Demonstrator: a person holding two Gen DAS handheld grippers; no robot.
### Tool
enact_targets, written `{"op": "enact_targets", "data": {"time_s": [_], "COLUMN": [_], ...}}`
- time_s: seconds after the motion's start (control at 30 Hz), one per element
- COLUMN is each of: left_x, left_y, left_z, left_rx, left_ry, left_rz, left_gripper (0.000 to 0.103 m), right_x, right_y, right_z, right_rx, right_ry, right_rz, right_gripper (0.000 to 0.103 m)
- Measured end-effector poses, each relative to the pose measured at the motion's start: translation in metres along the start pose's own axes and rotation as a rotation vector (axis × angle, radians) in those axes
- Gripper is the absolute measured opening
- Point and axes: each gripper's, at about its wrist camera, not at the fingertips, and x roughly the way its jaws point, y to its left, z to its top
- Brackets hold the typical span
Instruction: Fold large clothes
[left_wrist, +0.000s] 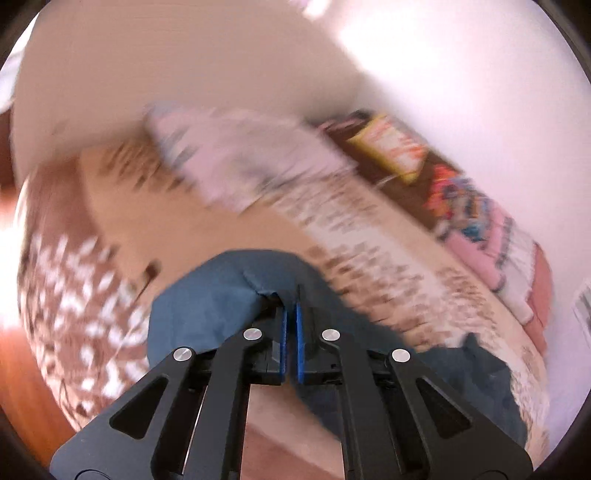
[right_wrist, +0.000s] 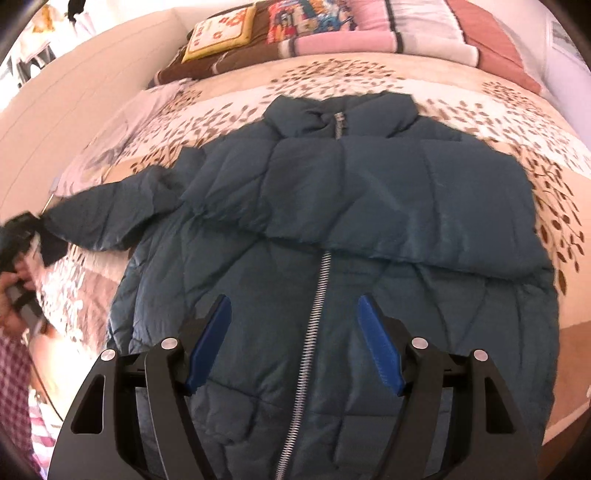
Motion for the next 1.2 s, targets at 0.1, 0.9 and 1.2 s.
{"op": "enact_targets", "data": {"time_s": [0.1,0.9,1.2], "left_x": [-0.032,-0.011,-0.055], "left_y": [-0.052,-0.327,-0.282], "left_z": [0.012,-0.257,-0.246], "left_rx": [0.104,0.773,0.730], "left_ry": [-0.067,0.482,0.536], "left_rz": [-0.116,-0.529,-0.577], "left_gripper": [0.003,0.019,0.075], "right_x": [-0.009,-0.042,-0.046], "right_y": [-0.013,-0.137,-0.106], "right_z": [-0.001,-0.044,-0.040], "right_rx": [0.021,0.260,0.154], "right_ry": [-0.028,-0.089,-0.102], "right_rz": [-0.016,-0.109,-0.088], "right_gripper": [0.069,0.069,0.069]}}
